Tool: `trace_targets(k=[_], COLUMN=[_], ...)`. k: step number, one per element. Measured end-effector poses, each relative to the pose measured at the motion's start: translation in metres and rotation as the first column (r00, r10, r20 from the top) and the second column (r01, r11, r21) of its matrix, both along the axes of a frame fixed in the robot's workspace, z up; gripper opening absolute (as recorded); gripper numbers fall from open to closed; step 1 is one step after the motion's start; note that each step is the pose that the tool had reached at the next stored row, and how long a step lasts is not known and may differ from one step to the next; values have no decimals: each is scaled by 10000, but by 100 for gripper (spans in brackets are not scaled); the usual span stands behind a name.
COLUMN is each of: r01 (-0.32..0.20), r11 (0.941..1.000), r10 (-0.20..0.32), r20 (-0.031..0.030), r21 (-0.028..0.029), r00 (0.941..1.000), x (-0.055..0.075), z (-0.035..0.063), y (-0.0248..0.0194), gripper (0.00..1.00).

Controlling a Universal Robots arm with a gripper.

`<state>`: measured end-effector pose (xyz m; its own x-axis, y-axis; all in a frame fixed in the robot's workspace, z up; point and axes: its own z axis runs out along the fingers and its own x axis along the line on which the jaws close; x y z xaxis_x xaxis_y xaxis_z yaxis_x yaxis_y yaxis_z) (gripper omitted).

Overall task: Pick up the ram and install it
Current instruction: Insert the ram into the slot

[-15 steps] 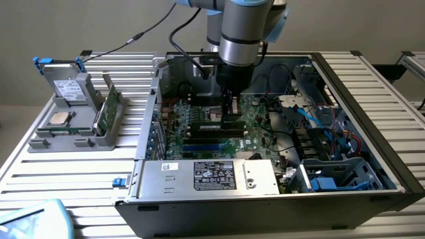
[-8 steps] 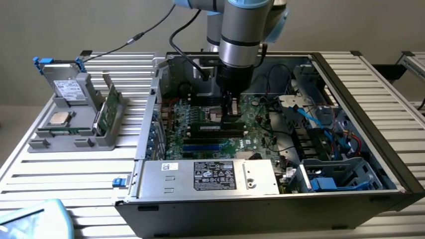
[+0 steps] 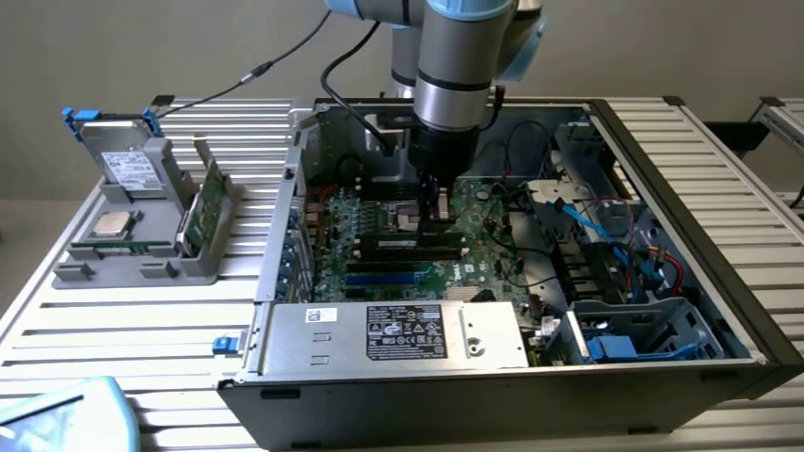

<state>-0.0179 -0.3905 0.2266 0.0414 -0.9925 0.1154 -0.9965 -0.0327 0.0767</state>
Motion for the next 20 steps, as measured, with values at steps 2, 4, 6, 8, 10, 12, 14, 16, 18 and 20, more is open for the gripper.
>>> trace_targets(k=[2,4,6,8,10,12,14,16,18,20], r01=[0,0,-1,0,0,1,1,0,1,0], r11=[10000,10000,10000,10000,10000,10000,10000,10000,10000,10000], r10=[0,0,1,0,0,-1,-1,0,-1,0], r20=[0,-1,0,-1,-1,-7,-18,-25,-33,-46], r21=[0,-1,-1,-1,0,-1,0,0,0,3], r00=[10000,10000,10000,10000,10000,10000,10000,10000,10000,10000], x=[-1,-2,-2,-3,-3,-3,-3,-3,-3,-2], z=[-8,-14,-20,-24,-26,-26,-26,-26,-26,-27], y=[1,1,1,1,1,1,1,1,1,0], gripper=[14,14,14,14,14,14,14,14,14,14])
